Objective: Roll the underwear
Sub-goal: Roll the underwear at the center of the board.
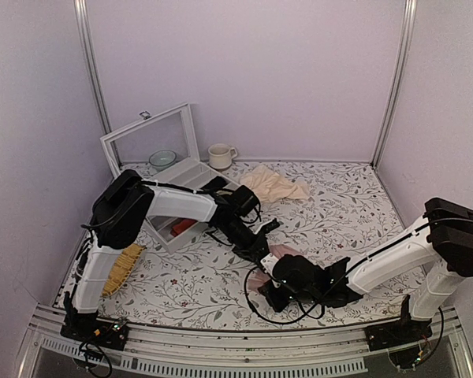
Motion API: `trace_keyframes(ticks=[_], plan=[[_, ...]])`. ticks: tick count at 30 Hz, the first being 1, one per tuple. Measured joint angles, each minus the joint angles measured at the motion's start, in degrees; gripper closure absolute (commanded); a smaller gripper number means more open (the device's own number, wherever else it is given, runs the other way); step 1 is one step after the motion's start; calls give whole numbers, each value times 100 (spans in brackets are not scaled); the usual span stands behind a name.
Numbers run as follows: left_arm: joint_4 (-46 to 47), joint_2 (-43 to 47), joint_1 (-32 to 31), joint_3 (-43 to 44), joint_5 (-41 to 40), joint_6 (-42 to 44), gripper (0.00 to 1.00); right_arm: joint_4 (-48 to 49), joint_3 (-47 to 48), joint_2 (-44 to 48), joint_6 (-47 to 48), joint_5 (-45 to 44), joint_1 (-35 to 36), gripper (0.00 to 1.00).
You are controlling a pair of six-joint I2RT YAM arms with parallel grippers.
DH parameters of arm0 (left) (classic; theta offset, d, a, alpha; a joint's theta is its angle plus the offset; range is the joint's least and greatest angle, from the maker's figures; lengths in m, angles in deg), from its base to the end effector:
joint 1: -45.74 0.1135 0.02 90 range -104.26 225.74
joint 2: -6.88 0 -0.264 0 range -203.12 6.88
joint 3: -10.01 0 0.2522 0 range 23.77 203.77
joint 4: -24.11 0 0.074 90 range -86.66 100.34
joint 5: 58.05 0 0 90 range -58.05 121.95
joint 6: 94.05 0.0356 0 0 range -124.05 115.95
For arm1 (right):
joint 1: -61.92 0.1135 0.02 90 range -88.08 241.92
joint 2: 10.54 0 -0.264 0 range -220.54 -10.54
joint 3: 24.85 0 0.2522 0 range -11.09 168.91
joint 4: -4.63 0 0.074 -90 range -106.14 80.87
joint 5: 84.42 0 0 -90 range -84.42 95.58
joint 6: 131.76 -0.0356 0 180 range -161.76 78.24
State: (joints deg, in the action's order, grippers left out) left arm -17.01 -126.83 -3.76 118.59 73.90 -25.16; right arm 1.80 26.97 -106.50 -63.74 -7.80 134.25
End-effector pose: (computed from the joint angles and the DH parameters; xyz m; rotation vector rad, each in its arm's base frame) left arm 0.2879 -0.3738 0.1053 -0.9022 -2.6498 1.2120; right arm 0.0997 0.2858 0.1210 -0.9282 2.2378 0.5064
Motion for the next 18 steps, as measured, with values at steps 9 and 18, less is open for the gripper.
trace_keyframes(ticks=[9, 18], plan=[[-44, 0, 2, 7, -70, -96, 88, -96, -188, 278, -376, 275, -2, 100], [-103, 0, 26, 7, -61, -175, 88, -463, -264, 577, -793, 535, -2, 100]])
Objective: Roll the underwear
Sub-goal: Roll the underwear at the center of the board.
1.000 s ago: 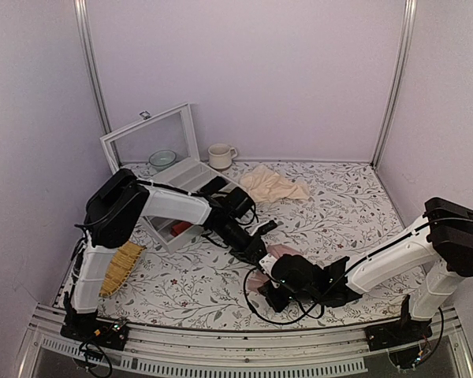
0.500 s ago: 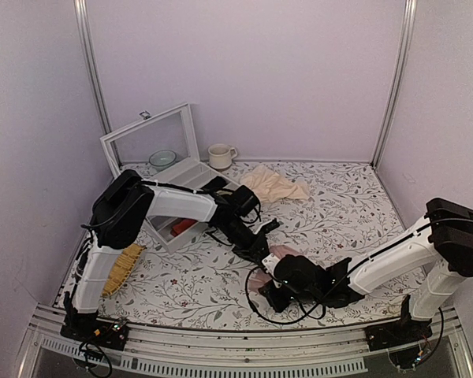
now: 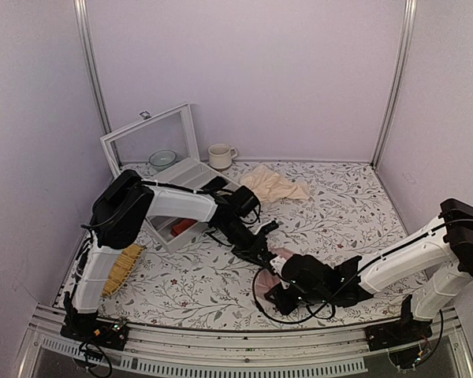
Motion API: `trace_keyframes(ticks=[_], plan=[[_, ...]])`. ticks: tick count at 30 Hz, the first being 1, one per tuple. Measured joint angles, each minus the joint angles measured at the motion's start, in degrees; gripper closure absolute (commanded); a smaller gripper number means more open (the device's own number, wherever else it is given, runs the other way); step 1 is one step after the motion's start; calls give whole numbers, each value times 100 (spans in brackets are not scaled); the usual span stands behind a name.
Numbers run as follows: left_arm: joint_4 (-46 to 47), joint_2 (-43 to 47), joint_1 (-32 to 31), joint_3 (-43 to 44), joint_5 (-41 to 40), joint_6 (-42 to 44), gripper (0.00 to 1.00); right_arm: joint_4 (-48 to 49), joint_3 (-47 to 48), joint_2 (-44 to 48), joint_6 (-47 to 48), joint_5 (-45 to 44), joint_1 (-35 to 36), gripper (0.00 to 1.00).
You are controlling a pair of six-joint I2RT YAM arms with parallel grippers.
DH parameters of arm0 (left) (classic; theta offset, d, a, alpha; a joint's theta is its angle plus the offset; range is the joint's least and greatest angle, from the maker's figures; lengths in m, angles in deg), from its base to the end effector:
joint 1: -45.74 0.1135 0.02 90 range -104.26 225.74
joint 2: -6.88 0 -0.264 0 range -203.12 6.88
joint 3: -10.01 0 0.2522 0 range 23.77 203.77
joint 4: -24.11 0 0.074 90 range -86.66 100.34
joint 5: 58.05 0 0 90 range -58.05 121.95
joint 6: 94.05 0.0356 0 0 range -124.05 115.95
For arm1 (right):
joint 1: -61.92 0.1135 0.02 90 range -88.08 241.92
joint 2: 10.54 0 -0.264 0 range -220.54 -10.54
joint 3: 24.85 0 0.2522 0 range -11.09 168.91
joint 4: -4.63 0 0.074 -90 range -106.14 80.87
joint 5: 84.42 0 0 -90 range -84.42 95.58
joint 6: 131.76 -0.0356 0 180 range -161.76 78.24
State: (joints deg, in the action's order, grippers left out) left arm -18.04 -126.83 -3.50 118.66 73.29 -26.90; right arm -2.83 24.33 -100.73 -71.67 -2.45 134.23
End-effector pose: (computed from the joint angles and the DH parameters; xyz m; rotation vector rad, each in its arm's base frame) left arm 0.2890 -0.3713 0.1046 -0.8422 -2.6642 1.1803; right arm 0.0909 0.2687 0.1302 -0.8453 2.3641 0.6301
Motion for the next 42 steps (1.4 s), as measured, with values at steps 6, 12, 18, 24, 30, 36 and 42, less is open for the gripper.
trace_keyframes(ticks=[6, 12, 18, 24, 30, 36, 42], plan=[[-24, 0, 0, -2, 13, -44, 88, 579, -382, 81, -286, 323, -144, 100], [-20, 9, 0, -17, 13, -81, 88, 1338, -824, 160, -564, 1021, -514, 100], [-20, 13, 0, -33, 17, -87, 88, 1864, -1078, 120, -798, 1690, -831, 100], [-15, 46, 0, -92, 20, -101, 88, 2334, -1056, -229, -975, 2234, -990, 100], [20, 105, 0, -201, 22, -120, 88, 2933, -1032, -645, -1132, 2802, -1158, 100], [28, 155, 7, -280, 13, -131, 88, 3692, -1032, -1158, -1314, 3324, -1311, 100], [48, 275, 59, -492, 20, -144, 89, 3978, -931, -1414, -1384, 3585, -1335, 100]])
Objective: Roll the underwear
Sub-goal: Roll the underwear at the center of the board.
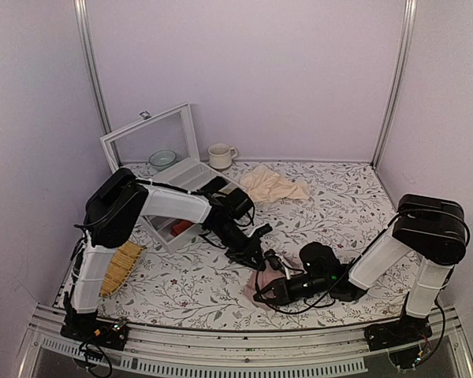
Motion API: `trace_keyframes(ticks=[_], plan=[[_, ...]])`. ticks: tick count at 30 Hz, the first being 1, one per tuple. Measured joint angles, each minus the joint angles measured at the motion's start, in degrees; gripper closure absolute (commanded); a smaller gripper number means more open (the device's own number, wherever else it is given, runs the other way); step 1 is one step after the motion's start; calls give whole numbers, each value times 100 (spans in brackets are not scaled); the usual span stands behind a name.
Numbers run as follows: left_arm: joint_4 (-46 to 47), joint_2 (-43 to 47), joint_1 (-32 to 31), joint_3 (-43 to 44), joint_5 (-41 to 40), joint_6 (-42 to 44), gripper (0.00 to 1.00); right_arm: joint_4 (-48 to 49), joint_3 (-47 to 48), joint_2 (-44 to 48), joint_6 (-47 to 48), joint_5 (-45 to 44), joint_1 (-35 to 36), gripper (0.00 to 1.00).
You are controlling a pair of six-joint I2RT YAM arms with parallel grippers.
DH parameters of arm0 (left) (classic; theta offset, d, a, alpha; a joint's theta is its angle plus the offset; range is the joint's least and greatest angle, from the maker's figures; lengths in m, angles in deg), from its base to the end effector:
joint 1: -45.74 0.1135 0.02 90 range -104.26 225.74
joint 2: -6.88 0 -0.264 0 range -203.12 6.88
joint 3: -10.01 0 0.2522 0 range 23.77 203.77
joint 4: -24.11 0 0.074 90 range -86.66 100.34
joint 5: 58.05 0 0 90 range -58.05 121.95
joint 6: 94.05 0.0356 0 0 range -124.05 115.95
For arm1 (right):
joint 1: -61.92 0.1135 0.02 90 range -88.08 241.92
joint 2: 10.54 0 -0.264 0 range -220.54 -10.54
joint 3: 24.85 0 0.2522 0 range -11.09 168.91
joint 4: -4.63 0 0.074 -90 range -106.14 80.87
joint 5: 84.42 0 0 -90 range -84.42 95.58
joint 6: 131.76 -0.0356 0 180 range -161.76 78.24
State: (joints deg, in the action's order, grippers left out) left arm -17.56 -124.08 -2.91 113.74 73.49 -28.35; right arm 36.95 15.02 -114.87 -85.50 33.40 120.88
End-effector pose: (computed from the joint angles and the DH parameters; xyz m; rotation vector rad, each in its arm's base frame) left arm 0.2819 -0.3561 0.1036 -0.7745 -2.6630 1.1500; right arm 0.1319 0.2514 0.0856 -0.6622 2.4033 1.4482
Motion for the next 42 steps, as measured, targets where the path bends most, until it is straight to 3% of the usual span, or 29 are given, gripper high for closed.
trace_keyframes(ticks=[25, 42], plan=[[444, 859, 824, -1471, -105, -415, 92, -2553, 2079, -645, 1598, 1106, -520, 100], [428, 942, 835, -1443, -278, -595, 85, -2872, 2505, -1078, 1703, 1770, -697, 100]])
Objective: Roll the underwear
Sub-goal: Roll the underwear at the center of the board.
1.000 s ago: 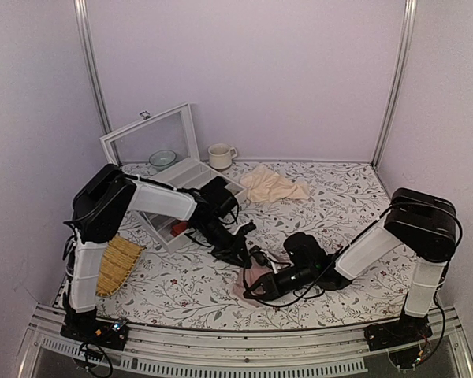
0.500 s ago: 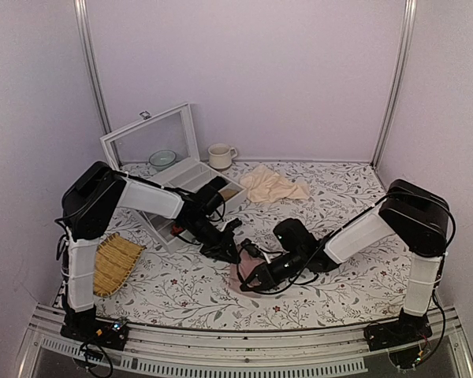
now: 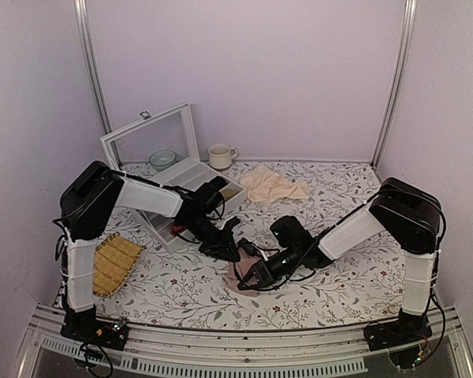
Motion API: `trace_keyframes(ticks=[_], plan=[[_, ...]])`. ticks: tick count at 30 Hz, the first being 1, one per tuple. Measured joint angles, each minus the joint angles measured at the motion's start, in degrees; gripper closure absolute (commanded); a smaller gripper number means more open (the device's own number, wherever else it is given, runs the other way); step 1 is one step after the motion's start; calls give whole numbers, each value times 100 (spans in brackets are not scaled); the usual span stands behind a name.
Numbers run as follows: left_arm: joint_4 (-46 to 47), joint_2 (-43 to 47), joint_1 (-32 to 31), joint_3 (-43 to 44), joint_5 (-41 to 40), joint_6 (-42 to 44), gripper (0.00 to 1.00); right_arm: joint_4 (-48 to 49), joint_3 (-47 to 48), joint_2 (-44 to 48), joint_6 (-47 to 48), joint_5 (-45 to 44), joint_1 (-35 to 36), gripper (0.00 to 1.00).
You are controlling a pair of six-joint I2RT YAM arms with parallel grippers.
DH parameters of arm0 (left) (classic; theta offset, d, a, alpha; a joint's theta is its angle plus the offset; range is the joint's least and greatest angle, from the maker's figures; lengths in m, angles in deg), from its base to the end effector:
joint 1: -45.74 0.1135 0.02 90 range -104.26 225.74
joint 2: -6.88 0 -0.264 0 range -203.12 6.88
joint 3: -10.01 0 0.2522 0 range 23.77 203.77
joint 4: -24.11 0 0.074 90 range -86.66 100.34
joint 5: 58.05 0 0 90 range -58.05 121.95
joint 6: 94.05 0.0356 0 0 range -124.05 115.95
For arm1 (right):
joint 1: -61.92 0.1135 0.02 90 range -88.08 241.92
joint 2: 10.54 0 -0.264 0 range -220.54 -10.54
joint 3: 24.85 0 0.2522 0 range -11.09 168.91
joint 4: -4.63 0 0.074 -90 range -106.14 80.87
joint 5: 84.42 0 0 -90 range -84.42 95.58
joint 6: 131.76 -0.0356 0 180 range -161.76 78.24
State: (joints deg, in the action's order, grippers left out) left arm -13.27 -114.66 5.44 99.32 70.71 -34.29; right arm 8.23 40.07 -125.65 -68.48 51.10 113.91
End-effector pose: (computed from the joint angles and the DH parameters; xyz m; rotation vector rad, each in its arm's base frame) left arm 0.2959 -0.2802 0.1086 -0.4255 -2.7970 1.1041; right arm 0.2026 0.3005 0.0869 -1.0046 2.4721 1.5182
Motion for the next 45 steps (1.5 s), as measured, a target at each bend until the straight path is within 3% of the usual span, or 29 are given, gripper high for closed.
trace_keyframes(ticks=[6, 13, 20, 28, 32, 45], plan=[[-151, 149, 15, 28, -428, -2, 81, 0, 2, -9, -2, 26, -20, 100], [-378, 516, 199, -107, -1141, 46, 60, -136, 66, -17, 28, 44, -37, 100], [-560, 1460, 245, -675, -1502, 131, 58, -592, 313, -83, 184, 177, -81, 100], [109, 2398, 133, -1668, -1054, 273, 58, -1504, 780, -166, 496, 243, -118, 100], [431, 2404, -114, -2100, -704, 374, 56, -1858, 975, -238, 603, 319, -155, 100], [1316, 2234, -682, -2306, -192, 577, 52, -2291, 1224, -348, 726, 457, -214, 100]])
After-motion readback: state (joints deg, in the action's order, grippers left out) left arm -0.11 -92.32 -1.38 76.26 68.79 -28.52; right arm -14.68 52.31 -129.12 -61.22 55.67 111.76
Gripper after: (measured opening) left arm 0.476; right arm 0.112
